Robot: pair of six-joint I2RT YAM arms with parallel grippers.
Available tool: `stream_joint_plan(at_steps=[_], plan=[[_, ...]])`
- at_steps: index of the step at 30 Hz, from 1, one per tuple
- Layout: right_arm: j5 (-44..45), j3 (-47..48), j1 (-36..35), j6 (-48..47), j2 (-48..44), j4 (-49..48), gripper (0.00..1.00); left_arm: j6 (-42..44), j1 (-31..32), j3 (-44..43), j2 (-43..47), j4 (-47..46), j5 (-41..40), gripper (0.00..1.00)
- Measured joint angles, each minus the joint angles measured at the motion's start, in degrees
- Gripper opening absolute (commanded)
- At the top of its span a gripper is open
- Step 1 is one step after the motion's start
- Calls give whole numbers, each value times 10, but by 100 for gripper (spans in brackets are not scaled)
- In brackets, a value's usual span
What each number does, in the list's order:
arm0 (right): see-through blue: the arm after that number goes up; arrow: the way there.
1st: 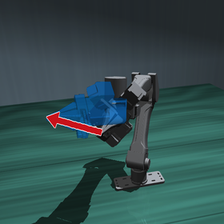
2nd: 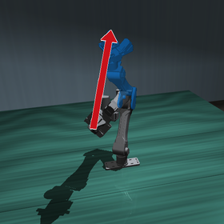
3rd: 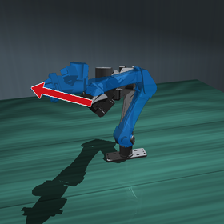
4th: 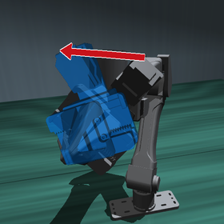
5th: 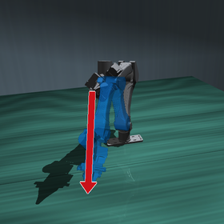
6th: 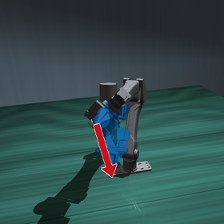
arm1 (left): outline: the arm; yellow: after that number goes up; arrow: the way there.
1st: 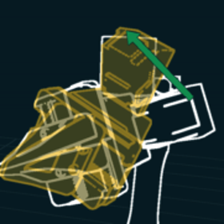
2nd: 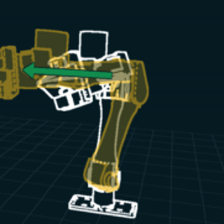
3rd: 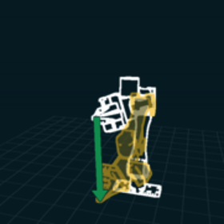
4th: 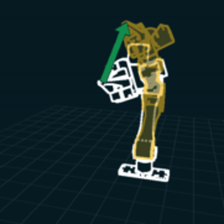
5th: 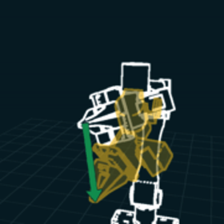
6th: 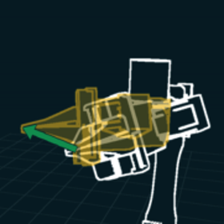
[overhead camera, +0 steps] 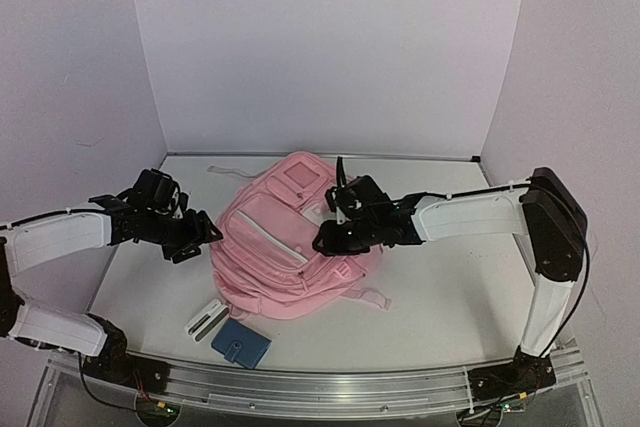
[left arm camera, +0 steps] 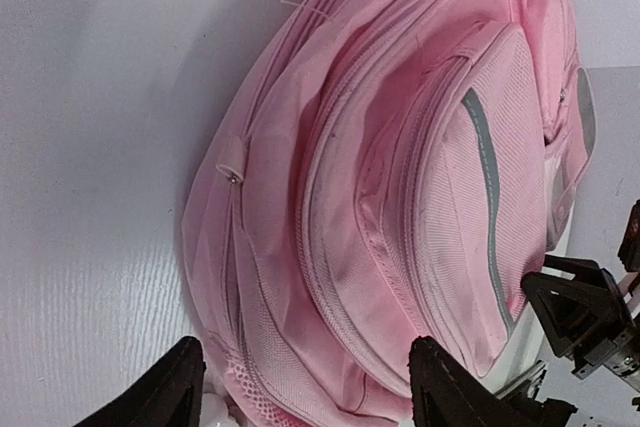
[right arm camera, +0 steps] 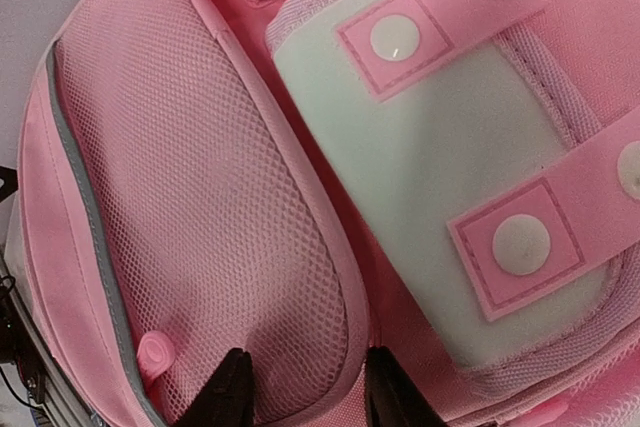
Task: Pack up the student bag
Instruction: Unzip the student bag at the center of the board.
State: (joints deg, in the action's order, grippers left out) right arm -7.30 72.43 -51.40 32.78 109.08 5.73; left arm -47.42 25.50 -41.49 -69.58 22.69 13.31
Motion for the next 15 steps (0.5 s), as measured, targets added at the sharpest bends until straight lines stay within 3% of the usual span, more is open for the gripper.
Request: stream_joint_plan(at_steps=[3,7,15], plan=[[0,2,0,14,7,-1,0,-5,0,11,-27,-32,17,44],[2,-1,3,54,7,-16,0,-4,0,18,-75,-73,22,35],[41,-84,2,134,-36,-104,0,44,-3,-49,-194,-114,50,32]])
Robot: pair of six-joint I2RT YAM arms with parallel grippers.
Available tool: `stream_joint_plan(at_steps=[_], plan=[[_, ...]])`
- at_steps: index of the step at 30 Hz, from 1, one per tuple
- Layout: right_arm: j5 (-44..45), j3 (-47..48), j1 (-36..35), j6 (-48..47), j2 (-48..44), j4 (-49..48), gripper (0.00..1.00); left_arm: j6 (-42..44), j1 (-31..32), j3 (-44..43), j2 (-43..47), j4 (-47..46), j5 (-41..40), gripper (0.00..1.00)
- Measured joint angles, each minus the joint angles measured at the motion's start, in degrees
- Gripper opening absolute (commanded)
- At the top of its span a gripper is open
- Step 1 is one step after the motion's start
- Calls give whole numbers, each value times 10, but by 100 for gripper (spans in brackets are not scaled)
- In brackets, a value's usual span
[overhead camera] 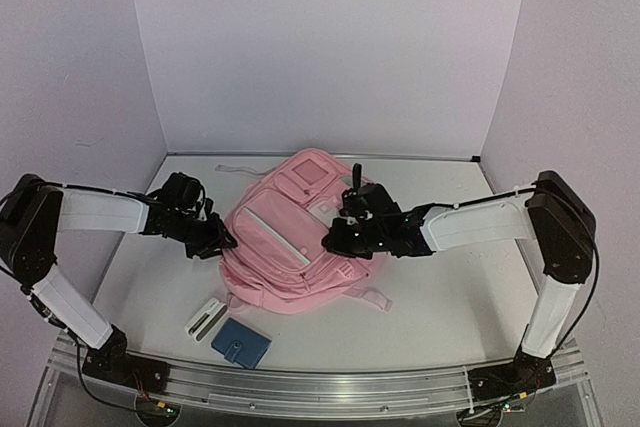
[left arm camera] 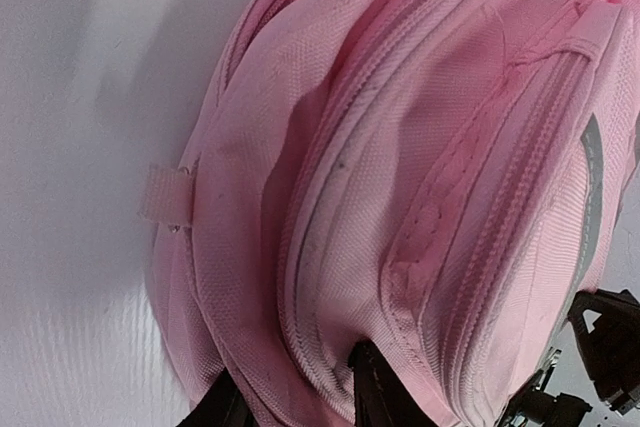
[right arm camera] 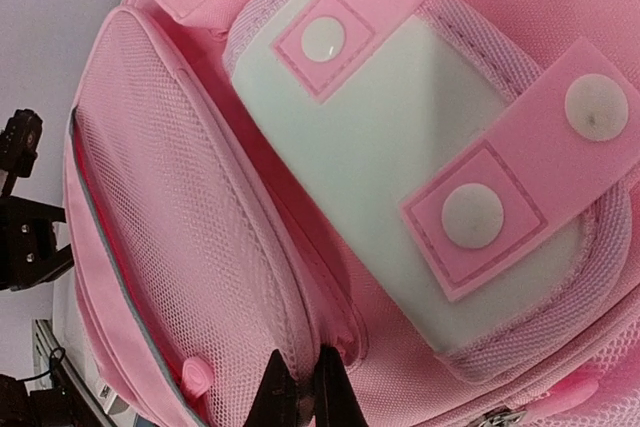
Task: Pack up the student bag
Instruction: Unzip the student bag at the center of the board.
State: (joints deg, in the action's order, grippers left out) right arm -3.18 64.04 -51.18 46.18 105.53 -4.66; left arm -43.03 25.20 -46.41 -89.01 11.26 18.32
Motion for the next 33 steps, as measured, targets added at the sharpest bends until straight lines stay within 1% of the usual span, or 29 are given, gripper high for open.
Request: stream_joint_plan(at_steps=[2,4,6,8,10,13,15,19,21,24,26,29,31,32,33], plan=[[13,-26,0,22,-18,-15,0,22,0,-40,-36,-11,9,33],[32,-50,0,48,-36,-25,0,49,0,-83,-71,-18,13,37],[48,-66,0,69,-47,-28,0,76,2,-126,-100,-18,9,50],[60,-74,-3,85,-54,-28,0,103,4,-154,-110,-14,-6,62],[75,-76,-9,100,-56,-28,0,130,11,-169,-106,-6,-35,70],[101,-76,-20,119,-57,-29,0,157,43,-171,-78,25,-104,73],[118,-76,-27,131,-58,-30,0,160,86,-171,-50,47,-154,73],[147,-76,-37,150,-58,-30,0,128,200,-157,13,69,-223,71],[154,-76,-40,155,-58,-30,0,93,253,-149,34,76,-247,68],[160,-75,-41,158,-58,-30,0,35,311,-139,41,84,-264,61],[162,-75,-42,161,-58,-30,0,-8,335,-131,38,84,-266,58],[165,-75,-43,164,-58,-30,0,-60,356,-127,21,81,-261,50],[168,-74,-44,165,-58,-29,0,-87,365,-125,3,70,-254,38],[170,-74,-45,165,-58,-29,0,-100,368,-120,-7,59,-246,35],[171,-74,-45,166,-58,-30,0,-111,371,-115,-16,47,-238,33]])
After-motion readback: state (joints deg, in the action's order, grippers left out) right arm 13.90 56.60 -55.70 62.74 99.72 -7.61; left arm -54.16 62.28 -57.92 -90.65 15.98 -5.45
